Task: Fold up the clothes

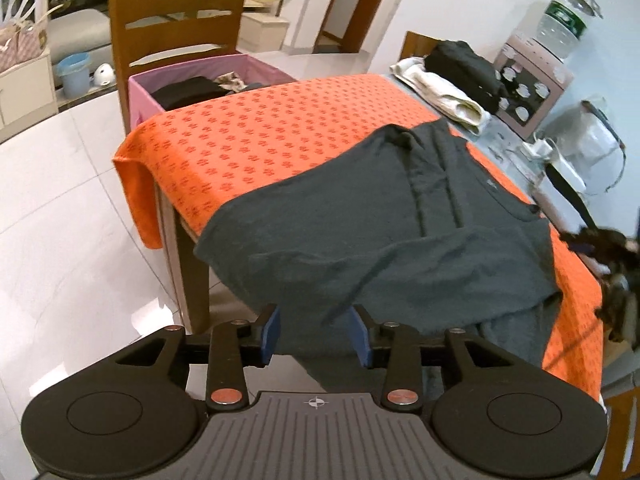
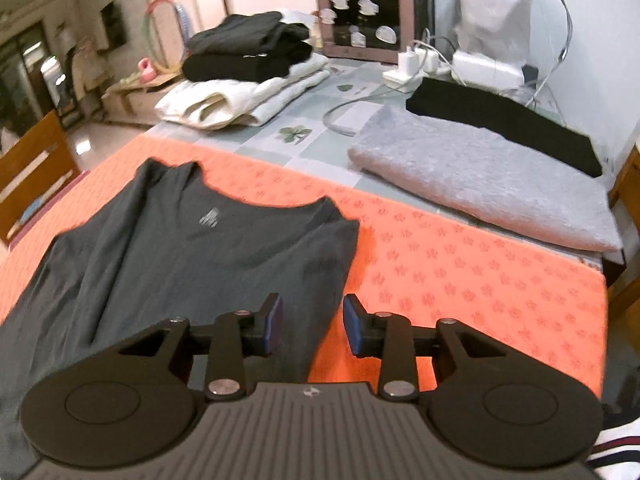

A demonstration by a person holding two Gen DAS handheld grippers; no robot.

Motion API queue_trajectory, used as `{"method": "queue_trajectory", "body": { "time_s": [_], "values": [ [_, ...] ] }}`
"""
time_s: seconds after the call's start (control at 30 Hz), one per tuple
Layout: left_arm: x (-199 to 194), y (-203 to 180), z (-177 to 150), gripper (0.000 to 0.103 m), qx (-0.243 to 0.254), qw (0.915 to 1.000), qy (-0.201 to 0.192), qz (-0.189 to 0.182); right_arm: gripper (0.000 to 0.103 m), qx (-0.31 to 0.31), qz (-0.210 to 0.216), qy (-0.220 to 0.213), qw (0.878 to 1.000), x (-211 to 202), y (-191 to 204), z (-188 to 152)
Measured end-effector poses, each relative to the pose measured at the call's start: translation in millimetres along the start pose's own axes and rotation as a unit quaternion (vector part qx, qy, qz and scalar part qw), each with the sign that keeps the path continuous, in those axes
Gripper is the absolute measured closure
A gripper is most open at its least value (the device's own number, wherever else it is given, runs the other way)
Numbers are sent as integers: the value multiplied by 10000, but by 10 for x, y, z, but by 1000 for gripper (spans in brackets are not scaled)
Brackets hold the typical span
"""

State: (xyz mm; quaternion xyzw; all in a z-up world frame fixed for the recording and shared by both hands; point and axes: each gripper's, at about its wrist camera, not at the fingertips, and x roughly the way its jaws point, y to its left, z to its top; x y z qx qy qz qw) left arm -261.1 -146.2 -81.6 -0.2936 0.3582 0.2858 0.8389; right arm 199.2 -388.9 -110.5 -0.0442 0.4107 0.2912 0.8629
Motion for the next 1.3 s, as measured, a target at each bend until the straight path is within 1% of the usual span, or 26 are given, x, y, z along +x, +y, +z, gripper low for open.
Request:
{"method": "queue_trajectory", "body": {
  "time_s": [0.13,0.17,0.2,0.23,0.33,0.47,0.53,0.57,0.6,0.67,0.73,0.8,0.87,0.93,0.97,1.0,1.13,1.2,1.3],
  "values": [
    [31,-121,-34,60,249,9997,65,-6,65,67,70,169,9998,305,5,94],
    [34,-145,-41,60,297,9995,80,-13,67,84,87,211,9997,381,6,118],
    [35,-166,-43,60,330,9994,89,-18,87,66,108,291,9995,426,9,118],
    [32,-179,-40,60,353,9993,81,-21,102,34,116,361,9993,457,7,120],
    [28,-193,-28,60,358,9993,44,-13,102,-66,-86,297,9995,388,-36,124],
    [59,-190,-15,59,281,9996,71,-11,101,125,-76,318,9994,348,-212,136],
    [81,-202,-3,59,285,9995,95,-21,94,79,-101,336,9994,344,-238,118],
    [85,-217,7,59,314,9995,88,-21,83,56,-114,345,9993,342,-251,109],
    [85,-232,12,59,348,9994,74,-20,70,101,0,319,9994,283,-258,82],
    [85,-259,22,57,409,9992,45,-14,64,149,226,258,9993,135,-258,2],
    [88,-274,33,56,436,9990,26,5,64,98,392,302,9987,-22,-230,-134],
    [100,-272,38,55,423,9991,15,43,63,124,550,442,9974,-110,-201,-285],
    [114,-258,37,55,394,9992,27,84,63,153,708,586,9957,-194,-172,-437],
    [132,-237,28,55,380,9992,50,148,66,79,748,703,9947,-220,-126,-569],
    [143,-220,28,55,385,9991,62,179,81,25,783,751,9941,-227,-104,-625],
    [149,-204,25,55,395,9990,73,213,99,25,744,726,9946,-239,-108,-641],
    [157,-146,5,55,407,9985,98,354,100,52,549,590,9967,-290,-134,-686],
    [146,-111,-11,54,384,9983,98,418,100,99,553,592,9967,-283,-161,-682],
    [132,-85,-42,54,376,9981,80,486,101,-16,358,564,9978,-300,-167,-704]
  ]
}}
